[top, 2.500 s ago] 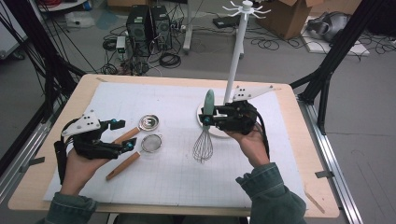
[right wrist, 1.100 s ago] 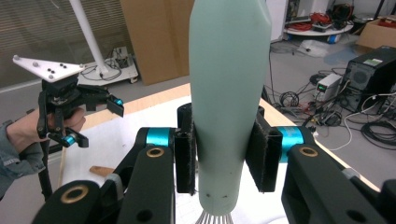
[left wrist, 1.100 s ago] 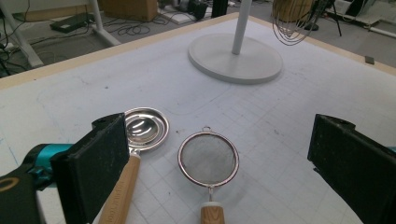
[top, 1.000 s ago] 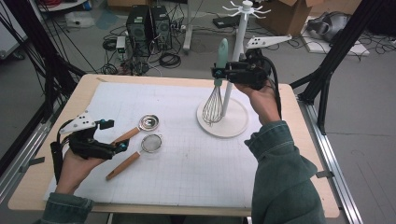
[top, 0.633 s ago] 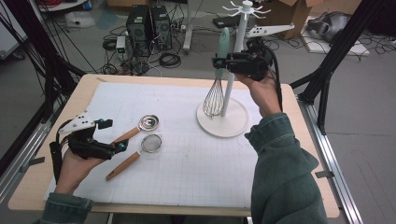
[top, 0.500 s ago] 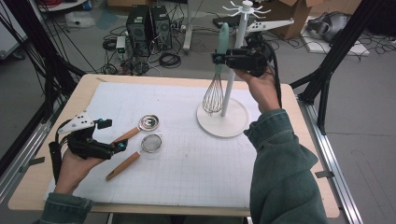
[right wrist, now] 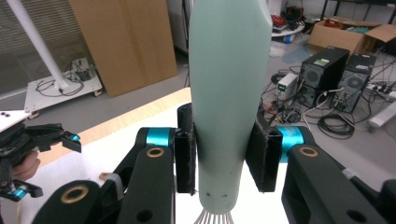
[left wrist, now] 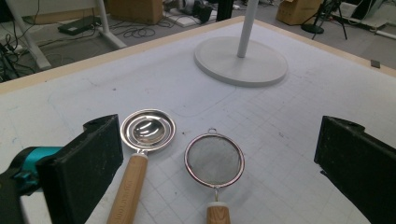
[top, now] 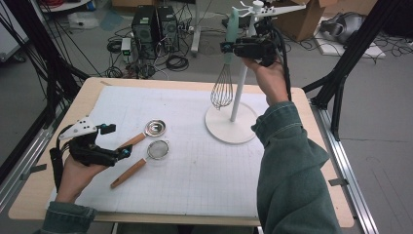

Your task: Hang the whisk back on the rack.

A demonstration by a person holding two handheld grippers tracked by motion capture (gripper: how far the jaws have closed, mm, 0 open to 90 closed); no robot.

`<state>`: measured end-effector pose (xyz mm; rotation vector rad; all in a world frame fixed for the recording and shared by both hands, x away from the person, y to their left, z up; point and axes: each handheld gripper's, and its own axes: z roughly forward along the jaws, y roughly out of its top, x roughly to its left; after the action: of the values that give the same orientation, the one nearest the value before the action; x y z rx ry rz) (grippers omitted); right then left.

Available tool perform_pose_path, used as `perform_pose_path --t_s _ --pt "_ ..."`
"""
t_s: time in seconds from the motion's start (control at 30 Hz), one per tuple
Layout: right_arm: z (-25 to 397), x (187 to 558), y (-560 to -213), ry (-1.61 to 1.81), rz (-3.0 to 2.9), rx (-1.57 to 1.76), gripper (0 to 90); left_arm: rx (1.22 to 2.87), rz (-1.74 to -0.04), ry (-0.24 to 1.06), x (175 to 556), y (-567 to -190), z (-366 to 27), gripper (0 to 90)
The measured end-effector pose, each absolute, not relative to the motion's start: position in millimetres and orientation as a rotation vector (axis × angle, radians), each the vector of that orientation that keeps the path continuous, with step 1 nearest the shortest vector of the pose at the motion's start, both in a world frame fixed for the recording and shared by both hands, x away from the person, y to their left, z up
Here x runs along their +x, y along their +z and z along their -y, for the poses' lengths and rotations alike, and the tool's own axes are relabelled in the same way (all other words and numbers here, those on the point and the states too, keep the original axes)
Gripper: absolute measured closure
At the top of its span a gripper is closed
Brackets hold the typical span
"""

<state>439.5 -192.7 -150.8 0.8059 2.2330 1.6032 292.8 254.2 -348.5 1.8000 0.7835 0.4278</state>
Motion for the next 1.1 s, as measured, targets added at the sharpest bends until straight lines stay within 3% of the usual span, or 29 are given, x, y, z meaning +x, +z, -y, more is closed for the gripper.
perform_pose_path --t_s 1.1 --pt "206 446 -161 1.544 -2.156 0.921 65.2 1.797 -0.777 0.429 292 -347 -255 1.7"
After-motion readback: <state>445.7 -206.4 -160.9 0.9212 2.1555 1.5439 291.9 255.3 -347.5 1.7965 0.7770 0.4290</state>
